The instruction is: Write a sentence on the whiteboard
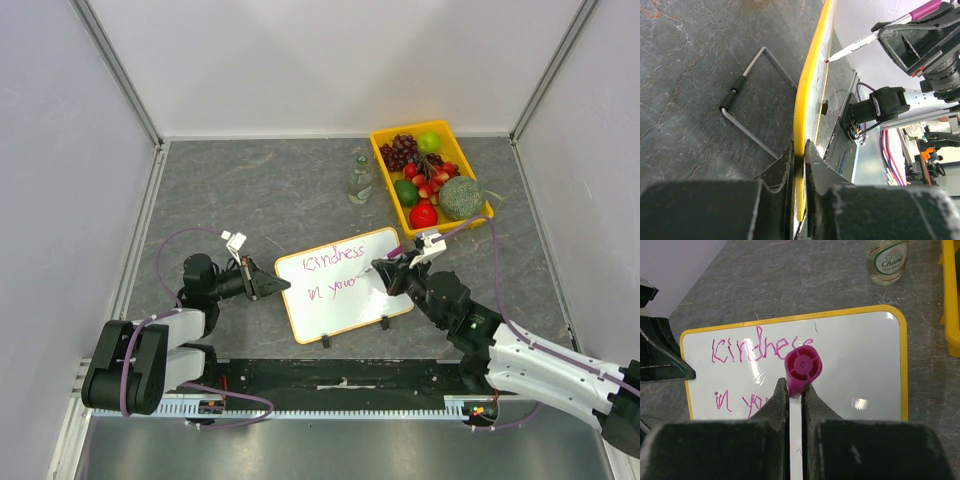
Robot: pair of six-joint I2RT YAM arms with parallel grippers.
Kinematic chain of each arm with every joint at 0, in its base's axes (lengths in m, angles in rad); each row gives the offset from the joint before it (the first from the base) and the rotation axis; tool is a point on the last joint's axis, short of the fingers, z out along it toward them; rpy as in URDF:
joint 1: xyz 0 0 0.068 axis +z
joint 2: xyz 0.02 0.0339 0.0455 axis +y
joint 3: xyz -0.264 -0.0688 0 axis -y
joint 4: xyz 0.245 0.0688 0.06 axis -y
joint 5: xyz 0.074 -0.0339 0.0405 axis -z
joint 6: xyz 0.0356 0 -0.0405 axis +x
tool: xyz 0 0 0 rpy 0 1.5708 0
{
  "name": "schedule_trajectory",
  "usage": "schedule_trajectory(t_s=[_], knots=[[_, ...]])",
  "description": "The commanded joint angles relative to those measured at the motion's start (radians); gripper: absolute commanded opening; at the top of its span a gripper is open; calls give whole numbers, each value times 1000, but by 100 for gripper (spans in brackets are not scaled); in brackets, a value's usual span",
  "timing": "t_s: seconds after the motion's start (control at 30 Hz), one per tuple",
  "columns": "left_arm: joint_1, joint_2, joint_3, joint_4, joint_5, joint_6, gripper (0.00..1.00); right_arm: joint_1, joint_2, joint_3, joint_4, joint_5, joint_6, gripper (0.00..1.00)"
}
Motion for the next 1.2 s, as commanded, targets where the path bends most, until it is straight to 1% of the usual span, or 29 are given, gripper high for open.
schedule_trajectory(t_s=[0.0,0.17,0.33,0.57,0.67,0.83,0.93,1.17], knots=[[-1,11,10,4,-10,12,2,-5,-12,-7,-23,-11,5,0],[-1,10,10,3,-10,12,2,-5,-23,28,-23,-39,10,0],[-1,11,10,3,-10,12,2,-5,-67,69,-14,-48,-5,0],[-1,10,10,3,-10,11,2,-14,-11,131,-39,-66,-60,0],[-1,11,10,3,-8,12,2,-34,-14,137,-40,-111,-85,0],[-1,13,11,3,-8,12,2,-89,-23,155,-102,-166,-119,0],[-1,14,11,3,-8,11,2,-118,-55,142,-120,-186,-125,0],[-3,21,13,7,-7,11,2,-126,-49,123,-113,-166,-136,0]])
